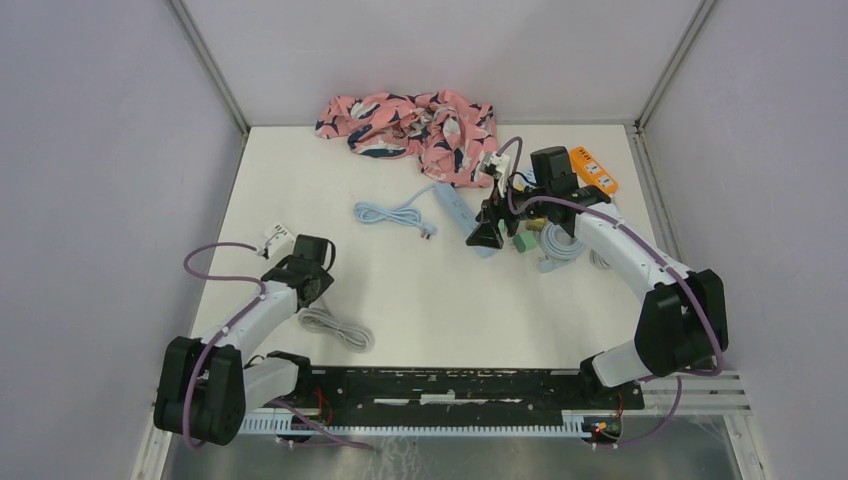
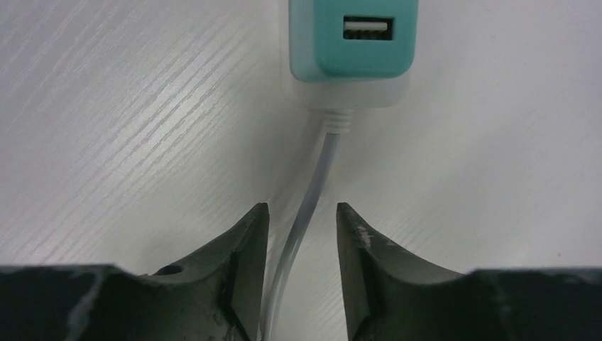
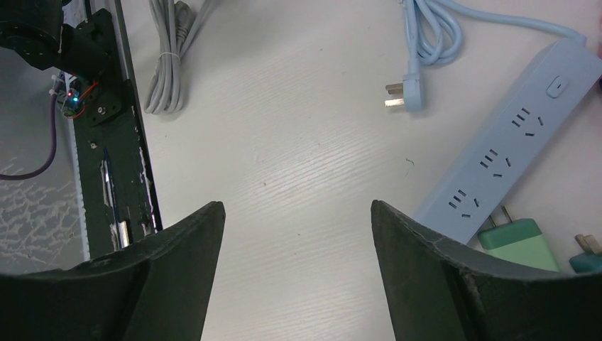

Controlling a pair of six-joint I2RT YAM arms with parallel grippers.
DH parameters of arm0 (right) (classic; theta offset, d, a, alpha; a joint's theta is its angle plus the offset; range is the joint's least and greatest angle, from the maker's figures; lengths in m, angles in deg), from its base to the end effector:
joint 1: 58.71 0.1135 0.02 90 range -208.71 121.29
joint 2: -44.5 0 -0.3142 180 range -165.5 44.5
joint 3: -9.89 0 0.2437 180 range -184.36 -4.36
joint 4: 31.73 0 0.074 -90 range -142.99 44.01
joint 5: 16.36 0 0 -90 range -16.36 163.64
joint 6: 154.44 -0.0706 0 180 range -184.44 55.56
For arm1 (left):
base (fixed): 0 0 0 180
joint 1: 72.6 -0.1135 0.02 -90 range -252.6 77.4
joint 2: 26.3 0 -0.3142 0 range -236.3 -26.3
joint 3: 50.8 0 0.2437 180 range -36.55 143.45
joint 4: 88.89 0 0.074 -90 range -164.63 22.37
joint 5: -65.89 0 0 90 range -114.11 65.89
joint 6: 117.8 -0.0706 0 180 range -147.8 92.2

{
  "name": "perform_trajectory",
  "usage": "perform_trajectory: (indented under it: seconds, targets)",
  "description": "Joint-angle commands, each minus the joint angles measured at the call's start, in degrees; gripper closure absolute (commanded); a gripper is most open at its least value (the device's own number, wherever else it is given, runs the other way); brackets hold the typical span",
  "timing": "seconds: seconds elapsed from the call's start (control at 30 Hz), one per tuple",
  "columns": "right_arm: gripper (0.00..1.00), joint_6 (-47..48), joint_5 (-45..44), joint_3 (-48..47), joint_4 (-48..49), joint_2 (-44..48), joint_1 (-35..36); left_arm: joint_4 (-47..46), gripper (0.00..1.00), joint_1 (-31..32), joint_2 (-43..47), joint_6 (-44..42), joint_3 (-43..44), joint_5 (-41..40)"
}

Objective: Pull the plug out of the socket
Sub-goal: Move the socket to the center of the board.

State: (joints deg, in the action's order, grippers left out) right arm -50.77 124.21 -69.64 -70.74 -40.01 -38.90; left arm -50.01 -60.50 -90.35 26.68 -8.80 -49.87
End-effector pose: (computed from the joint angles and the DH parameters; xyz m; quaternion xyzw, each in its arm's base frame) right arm 0.2809 0.1592 0.3226 -0.3996 0.7489 0.4115 0.3318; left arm 0.1778 -0.0067 0.1843 -0.3933 0.8596 0.0461 0.3229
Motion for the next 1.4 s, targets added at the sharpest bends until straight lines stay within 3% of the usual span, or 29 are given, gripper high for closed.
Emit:
perform_trajectory:
  seconds: [0.0, 0.1, 0.5, 0.7, 0.93, 1.2, 1.37]
  targets:
    - [0.19, 0.6, 1.8, -1.1, 0.9, 0.0, -0.3, -1.8, 0.61, 0.5, -0.6, 0.9, 2.1, -1.1]
    - [0.19, 0.5, 1.6, -1.2, 0.9, 0.0, -0.3, -1.7, 0.69, 0.7, -0.8, 2.1, 1.7, -0.3]
    - [0.2, 0.5, 1.6, -1.1, 0.8, 0.5, -0.4, -1.2, 0.71, 4.0, -1.7, 8.6, 1.1, 4.9]
    - [0.2, 0.5, 1.6, -1.3, 0.8, 0.4, -0.4, 0.6, 0.79, 17.1, 0.5, 22.0, 1.3, 3.6]
    - [0.2, 0.9, 1.5, -1.3, 0.5, 0.6, -0.5, -4.3, 0.8, 30.7, -3.7, 35.9, 3.0, 2.9]
    - [0.2, 1.7, 1.5, -1.4, -0.1, 0.6, -0.9, -11.6, 0.75, 43.1, -15.8, 41.1, 11.6, 1.4]
    - [0.2, 2.1, 1.5, -1.6, -0.5, 0.8, -1.7, -20.0, 0.59, 46.1, -24.4, 35.3, 17.3, 6.6]
